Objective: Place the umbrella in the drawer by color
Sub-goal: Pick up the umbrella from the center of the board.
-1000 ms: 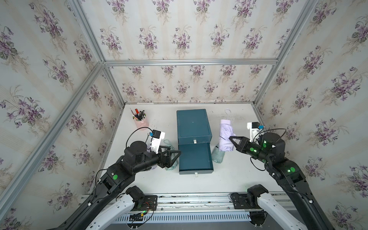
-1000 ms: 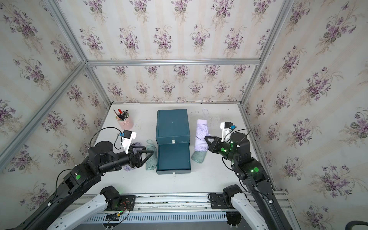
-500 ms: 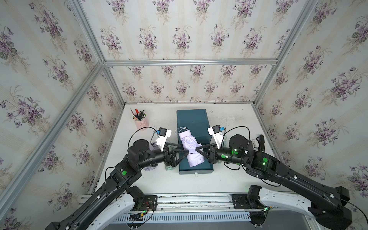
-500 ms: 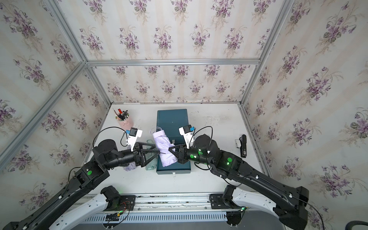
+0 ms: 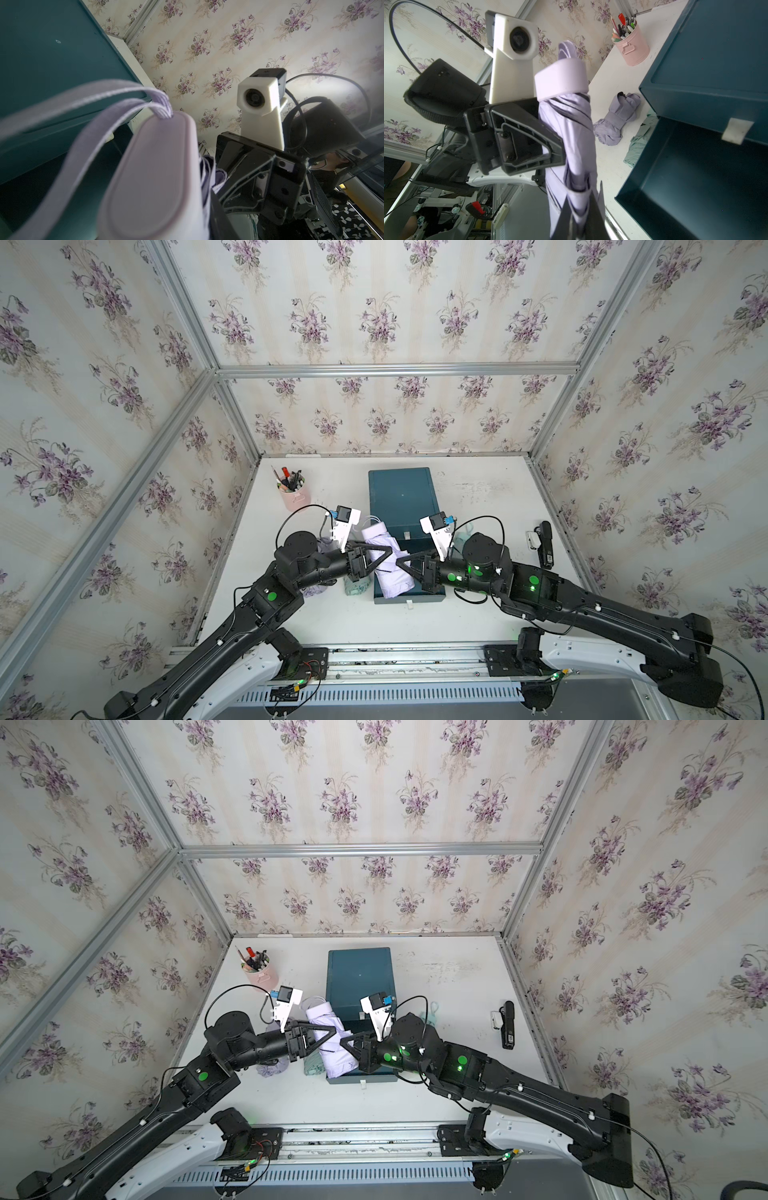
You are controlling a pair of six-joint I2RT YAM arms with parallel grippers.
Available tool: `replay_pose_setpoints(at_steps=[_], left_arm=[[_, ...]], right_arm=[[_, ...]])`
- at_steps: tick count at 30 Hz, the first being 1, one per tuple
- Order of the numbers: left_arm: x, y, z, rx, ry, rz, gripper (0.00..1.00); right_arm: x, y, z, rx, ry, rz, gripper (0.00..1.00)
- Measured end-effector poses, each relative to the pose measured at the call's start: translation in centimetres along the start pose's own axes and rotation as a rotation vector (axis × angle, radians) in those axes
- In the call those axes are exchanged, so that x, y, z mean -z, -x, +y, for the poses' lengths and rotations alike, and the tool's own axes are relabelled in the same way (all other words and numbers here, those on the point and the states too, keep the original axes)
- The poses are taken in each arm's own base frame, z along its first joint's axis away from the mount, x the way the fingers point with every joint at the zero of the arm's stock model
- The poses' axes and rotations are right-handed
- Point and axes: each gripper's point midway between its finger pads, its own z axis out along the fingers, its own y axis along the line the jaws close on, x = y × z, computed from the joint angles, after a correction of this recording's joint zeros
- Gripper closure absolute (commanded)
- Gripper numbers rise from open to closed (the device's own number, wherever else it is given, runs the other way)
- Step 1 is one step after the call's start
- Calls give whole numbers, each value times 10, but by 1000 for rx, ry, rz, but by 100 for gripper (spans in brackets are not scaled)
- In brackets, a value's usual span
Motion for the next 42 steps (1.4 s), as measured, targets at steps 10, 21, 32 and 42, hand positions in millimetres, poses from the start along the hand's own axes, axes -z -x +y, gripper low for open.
replay_pose_setpoints(at_steps=[10,21,32,42], left_arm=[[-12,-7,2,57,-69,35,86],[-20,-7,-34,41,-309,113,88],[-21,-7,-31,24,-301,130,66],[-3,26,0,-44,86,3,3]], right_arm=[[12,-4,-12,-29,-20,-34,31],[29,-35,-1,-48,142,48,34],[38,-38,7,-67,195,58,88],[41,-30,2,-107,103,73,100]])
